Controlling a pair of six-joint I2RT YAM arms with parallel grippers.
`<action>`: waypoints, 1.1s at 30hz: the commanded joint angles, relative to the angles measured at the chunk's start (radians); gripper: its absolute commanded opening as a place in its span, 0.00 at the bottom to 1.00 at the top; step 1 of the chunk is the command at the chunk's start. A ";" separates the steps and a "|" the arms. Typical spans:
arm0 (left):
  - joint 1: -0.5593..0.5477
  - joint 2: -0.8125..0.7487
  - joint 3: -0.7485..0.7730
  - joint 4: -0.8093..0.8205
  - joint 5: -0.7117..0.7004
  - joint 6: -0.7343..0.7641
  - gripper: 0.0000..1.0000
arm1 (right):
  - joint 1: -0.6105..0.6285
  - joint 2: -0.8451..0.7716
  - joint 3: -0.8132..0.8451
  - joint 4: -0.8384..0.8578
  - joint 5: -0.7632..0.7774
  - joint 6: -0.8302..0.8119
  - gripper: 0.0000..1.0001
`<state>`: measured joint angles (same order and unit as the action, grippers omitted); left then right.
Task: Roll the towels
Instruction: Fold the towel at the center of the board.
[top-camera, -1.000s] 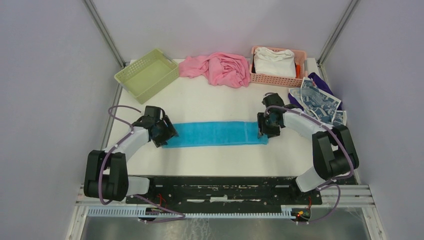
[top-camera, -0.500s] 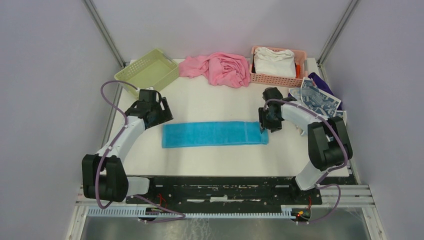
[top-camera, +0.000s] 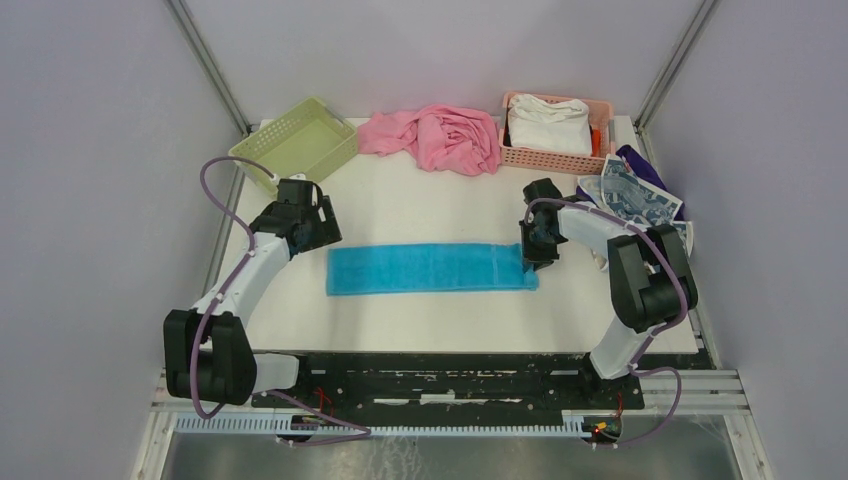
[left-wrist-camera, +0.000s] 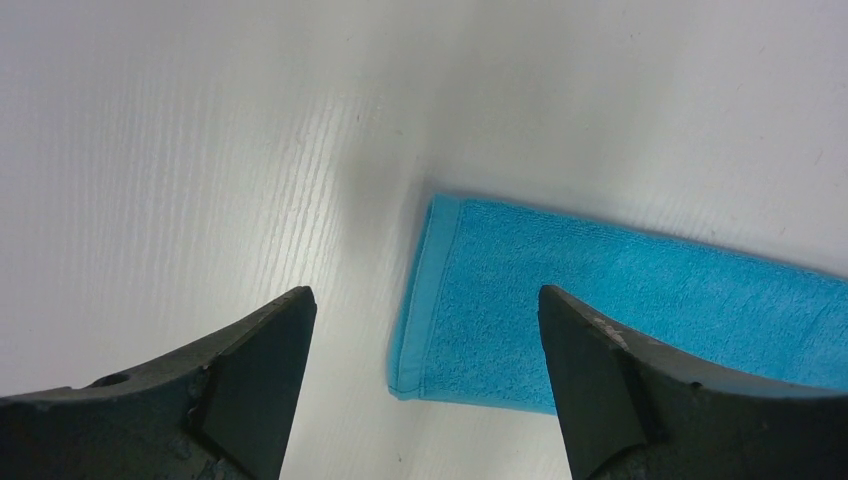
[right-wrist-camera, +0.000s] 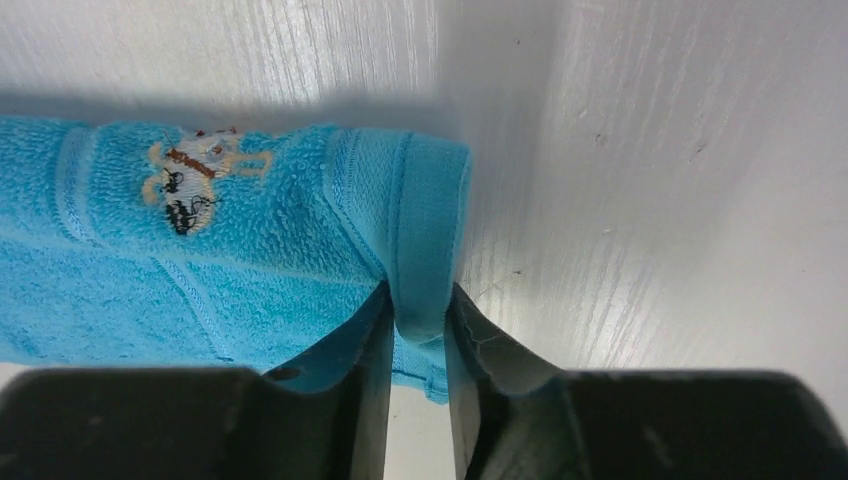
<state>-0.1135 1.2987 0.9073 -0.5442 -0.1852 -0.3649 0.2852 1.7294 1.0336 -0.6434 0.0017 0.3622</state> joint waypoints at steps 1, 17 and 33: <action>0.004 -0.030 0.002 0.015 -0.011 0.045 0.89 | 0.000 0.053 -0.051 0.001 -0.034 0.030 0.27; 0.000 -0.027 -0.033 0.059 0.253 0.018 0.89 | -0.156 -0.074 0.117 -0.141 0.460 0.061 0.00; -0.139 0.171 -0.108 0.321 0.520 -0.252 0.83 | -0.003 -0.061 0.324 -0.245 0.167 -0.037 0.00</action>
<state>-0.2176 1.4277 0.8093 -0.3565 0.2657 -0.5011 0.1814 1.6474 1.2861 -0.8326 0.3065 0.3614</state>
